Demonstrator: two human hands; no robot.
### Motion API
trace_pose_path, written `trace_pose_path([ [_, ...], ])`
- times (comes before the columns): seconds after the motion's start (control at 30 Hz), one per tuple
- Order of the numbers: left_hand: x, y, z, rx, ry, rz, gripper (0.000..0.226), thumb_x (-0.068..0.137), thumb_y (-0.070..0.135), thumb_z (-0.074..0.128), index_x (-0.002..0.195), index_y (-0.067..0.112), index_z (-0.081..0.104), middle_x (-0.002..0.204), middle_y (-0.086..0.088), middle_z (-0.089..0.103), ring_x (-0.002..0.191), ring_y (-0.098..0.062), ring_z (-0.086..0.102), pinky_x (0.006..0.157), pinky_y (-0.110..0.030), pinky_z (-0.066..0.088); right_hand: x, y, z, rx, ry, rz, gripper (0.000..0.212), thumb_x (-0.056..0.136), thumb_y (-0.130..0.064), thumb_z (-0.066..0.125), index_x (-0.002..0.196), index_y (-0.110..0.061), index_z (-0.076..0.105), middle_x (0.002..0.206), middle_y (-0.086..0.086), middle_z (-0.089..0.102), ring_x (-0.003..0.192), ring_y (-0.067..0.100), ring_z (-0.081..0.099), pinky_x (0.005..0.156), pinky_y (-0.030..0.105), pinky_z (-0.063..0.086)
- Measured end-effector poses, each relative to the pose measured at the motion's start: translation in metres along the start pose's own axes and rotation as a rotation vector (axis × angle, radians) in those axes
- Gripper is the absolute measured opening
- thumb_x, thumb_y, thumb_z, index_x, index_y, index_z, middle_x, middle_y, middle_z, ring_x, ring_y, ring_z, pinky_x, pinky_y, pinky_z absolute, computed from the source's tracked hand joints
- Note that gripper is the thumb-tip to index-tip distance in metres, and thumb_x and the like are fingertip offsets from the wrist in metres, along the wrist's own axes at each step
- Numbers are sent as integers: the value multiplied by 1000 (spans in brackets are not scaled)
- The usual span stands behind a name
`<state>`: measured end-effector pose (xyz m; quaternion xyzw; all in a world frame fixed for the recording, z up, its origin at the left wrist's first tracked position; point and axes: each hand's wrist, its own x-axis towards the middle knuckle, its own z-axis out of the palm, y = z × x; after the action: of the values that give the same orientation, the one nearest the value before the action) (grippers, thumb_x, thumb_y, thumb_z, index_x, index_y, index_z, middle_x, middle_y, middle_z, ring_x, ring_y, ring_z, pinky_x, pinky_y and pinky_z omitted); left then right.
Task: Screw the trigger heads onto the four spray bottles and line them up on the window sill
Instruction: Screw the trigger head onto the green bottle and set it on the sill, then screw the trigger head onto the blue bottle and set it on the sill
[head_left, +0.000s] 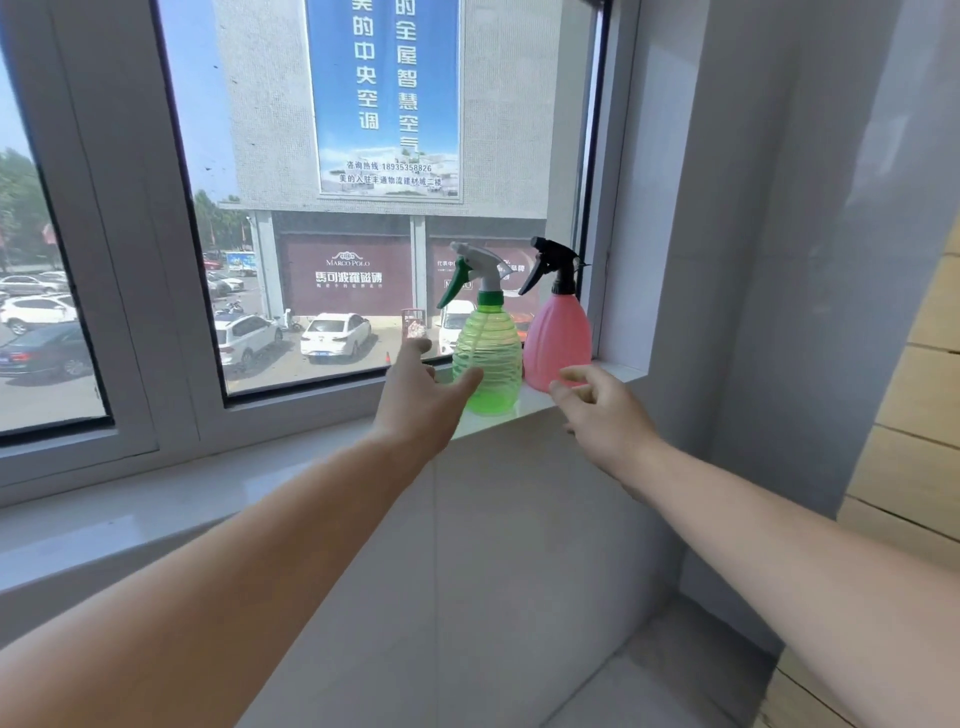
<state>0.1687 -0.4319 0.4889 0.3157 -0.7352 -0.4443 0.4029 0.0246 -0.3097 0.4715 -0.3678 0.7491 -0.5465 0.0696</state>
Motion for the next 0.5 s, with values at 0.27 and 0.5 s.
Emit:
trace_pose_path([
  [0.27, -86, -16, 34, -14, -231, 49, 38, 92, 32, 71, 127, 21, 60, 109, 0, 72, 97, -14, 70, 58, -7, 48, -90, 75, -55, 79, 5, 146, 11, 96, -21, 63, 89, -15, 70, 101, 19, 76, 86, 21, 69, 79, 39, 58],
  [0.5, -153, -89, 125, 202, -716, -208, 50, 94, 37, 67, 137, 14, 54, 119, -3, 70, 98, -19, 65, 77, -26, 48, -170, 181, -88, -25, -95, 410, 9, 94, -17, 66, 86, -15, 69, 96, 19, 77, 80, 21, 69, 73, 31, 54],
])
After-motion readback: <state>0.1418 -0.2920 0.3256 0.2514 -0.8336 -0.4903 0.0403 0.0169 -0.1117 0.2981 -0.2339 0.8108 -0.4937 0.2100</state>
